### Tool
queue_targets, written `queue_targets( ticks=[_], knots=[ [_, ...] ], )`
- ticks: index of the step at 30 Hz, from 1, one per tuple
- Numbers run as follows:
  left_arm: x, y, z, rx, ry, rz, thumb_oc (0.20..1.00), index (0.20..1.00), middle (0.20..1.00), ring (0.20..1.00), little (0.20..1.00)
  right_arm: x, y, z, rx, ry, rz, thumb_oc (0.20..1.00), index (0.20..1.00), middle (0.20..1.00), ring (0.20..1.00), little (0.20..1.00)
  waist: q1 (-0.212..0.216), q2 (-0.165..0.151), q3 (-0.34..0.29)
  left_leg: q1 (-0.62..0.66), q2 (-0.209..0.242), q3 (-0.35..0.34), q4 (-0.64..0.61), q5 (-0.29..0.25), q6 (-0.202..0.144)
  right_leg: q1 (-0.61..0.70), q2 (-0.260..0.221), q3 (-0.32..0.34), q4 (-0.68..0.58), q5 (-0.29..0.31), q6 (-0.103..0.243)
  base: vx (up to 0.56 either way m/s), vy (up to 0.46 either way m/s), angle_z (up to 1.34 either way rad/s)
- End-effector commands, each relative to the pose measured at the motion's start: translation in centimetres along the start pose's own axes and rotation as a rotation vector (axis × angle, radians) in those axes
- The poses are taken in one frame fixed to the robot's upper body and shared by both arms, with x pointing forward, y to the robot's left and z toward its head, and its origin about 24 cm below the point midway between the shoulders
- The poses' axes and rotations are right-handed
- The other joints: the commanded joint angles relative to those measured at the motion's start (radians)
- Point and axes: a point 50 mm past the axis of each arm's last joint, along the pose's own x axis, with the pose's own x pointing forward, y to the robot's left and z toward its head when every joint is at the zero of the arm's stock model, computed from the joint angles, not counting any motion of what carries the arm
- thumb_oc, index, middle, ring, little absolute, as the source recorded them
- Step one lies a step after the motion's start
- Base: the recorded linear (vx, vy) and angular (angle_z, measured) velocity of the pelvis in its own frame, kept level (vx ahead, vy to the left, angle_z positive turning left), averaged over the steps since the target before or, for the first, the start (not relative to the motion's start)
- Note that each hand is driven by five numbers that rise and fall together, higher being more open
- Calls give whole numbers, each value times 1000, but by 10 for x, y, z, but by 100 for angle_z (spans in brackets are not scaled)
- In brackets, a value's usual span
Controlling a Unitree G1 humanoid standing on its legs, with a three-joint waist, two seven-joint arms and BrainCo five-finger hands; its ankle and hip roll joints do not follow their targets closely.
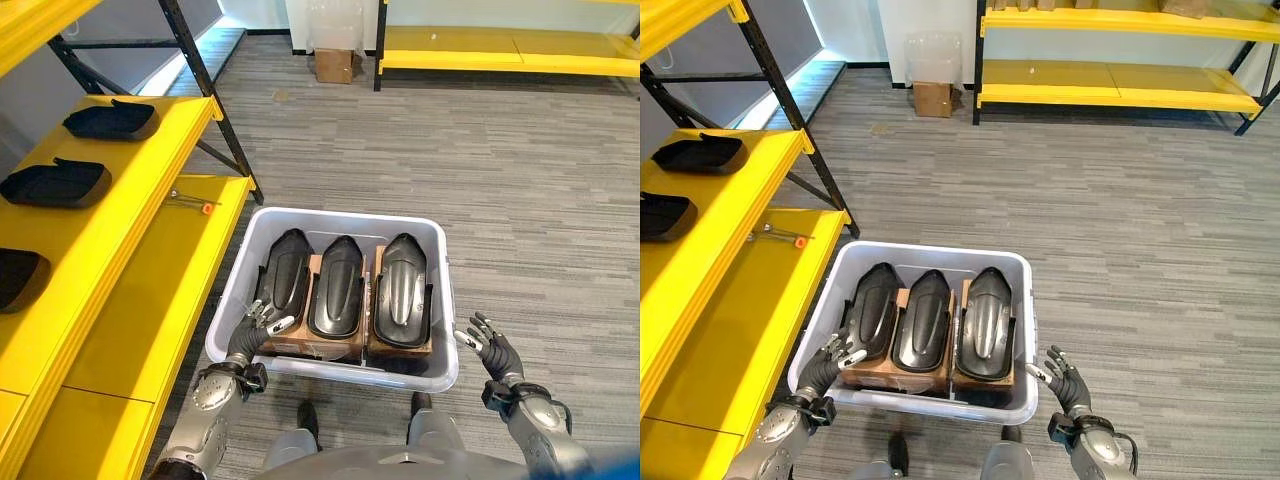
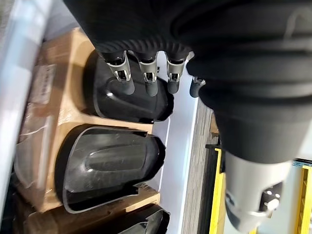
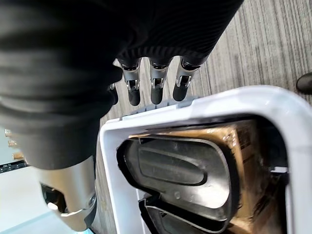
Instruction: Move parts from the plastic box to the shelf.
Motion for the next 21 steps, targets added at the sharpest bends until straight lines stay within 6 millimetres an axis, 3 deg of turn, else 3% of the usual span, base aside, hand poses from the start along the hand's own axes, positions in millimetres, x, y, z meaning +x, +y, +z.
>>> queue_targets(
  ticks=[1, 8, 11, 14, 17, 18, 21],
  knots=[
    [2, 0, 33, 7, -165, -9, 1000, 1000, 1000, 1000, 1000, 4, 3, 29, 16, -137, 16, 1000, 1000, 1000, 1000, 1000, 7, -32, 14, -26, 84, -15, 103, -77, -27, 75, -48, -14, -36, -8, 54, 38, 24, -8],
    [5, -1, 42, 5, -200, -6, 1000, 1000, 1000, 1000, 1000, 8, 5, 48, -1, -210, 15, 1000, 1000, 1000, 1000, 1000, 7, -49, 21, -35, 100, 0, 101, -71, -33, 65, -41, -13, -42, -7, 53, 28, -18, -10],
    [10, -6, 62, 9, -278, -7, 1000, 1000, 1000, 1000, 1000, 15, 12, 81, -33, -341, 15, 1000, 1000, 1000, 1000, 1000, 5, -46, 61, -77, 116, -8, 106, -54, -45, 20, -32, -18, -23, -12, 45, -72, -56, -2],
    [17, -14, 85, -4, -371, -19, 1000, 1000, 1000, 1000, 1000, 23, 32, 120, -67, -474, 54, 1000, 1000, 1000, 1000, 1000, 13, -33, 129, -159, 126, -21, 121, -28, -57, -74, -30, -22, 24, -11, 40, -177, -44, -1],
    [19, -17, 92, -1, -396, -20, 1000, 1000, 1000, 1000, 1000, 25, 39, 132, -102, -519, 67, 1000, 1000, 1000, 1000, 1000, 16, -27, 146, -184, 127, -27, 125, -21, -60, -105, -30, -24, 39, -13, 38, -112, -27, 5],
    [22, -21, 101, -4, -434, -23, 1000, 1000, 1000, 1000, 1000, 28, 54, 155, -148, -601, 80, 1000, 1000, 1000, 1000, 1000, 22, -18, 171, -219, 125, -30, 129, -10, -64, -141, -29, -26, 49, -10, 37, -92, -29, 2],
    [25, -27, 109, -18, -465, -19, 1000, 1000, 1000, 1000, 1000, 33, 77, 178, -191, -676, 106, 1000, 1000, 1000, 1000, 1000, 36, -12, 197, -258, 127, -31, 125, 8, -70, -180, -29, -31, 53, -2, 35, -80, -35, 6]
  ],
)
